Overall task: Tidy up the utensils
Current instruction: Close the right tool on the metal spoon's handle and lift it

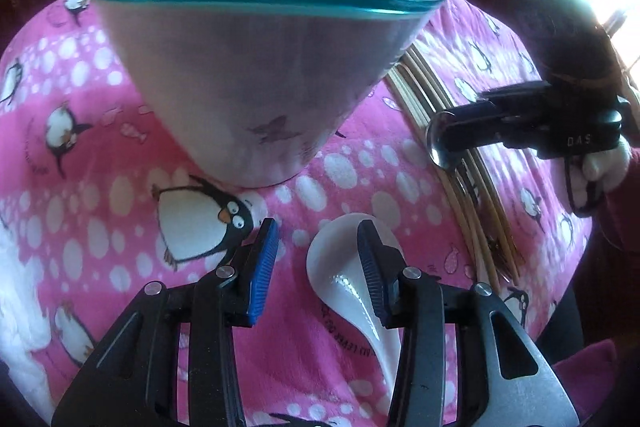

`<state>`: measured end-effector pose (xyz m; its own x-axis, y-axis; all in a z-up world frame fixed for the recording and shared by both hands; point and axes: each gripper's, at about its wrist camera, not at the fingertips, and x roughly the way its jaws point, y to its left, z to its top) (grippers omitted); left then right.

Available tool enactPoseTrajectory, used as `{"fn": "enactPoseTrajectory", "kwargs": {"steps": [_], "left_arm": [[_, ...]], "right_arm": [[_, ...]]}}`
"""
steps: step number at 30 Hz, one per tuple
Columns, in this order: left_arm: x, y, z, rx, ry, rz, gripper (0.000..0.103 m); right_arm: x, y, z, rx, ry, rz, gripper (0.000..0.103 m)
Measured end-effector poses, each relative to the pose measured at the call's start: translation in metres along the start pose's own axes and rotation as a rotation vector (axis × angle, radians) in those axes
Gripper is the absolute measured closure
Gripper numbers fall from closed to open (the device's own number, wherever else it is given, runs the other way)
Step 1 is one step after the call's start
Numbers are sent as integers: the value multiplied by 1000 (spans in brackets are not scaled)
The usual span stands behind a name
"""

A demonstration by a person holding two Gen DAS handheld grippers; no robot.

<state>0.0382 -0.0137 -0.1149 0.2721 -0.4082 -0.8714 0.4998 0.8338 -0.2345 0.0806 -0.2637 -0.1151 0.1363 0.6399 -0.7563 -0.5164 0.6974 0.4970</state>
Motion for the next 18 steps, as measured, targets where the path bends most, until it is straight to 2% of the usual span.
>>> {"fn": "enactPoseTrajectory", "kwargs": {"steps": [1, 3, 4, 7, 11, 18], "left_arm": [[1, -2, 1, 14, 3, 5, 65], [2, -8, 0, 52, 12, 22, 86], [4, -13, 0, 70, 16, 32, 87], [0, -25, -3, 121, 7, 71, 91], [-14, -16, -7, 19, -20, 29, 99], [-43, -20, -25, -76, -107, 54, 102]], "right_arm": [[1, 1, 0, -5, 3, -3, 83], [3, 1, 1, -8, 11, -13, 93], [3, 1, 0, -9, 16, -18, 98], [2, 8, -6, -20, 17, -39, 100], [-9, 24, -18, -51, -13, -68, 100], [-13, 39, -20, -65, -29, -99, 100]]}}
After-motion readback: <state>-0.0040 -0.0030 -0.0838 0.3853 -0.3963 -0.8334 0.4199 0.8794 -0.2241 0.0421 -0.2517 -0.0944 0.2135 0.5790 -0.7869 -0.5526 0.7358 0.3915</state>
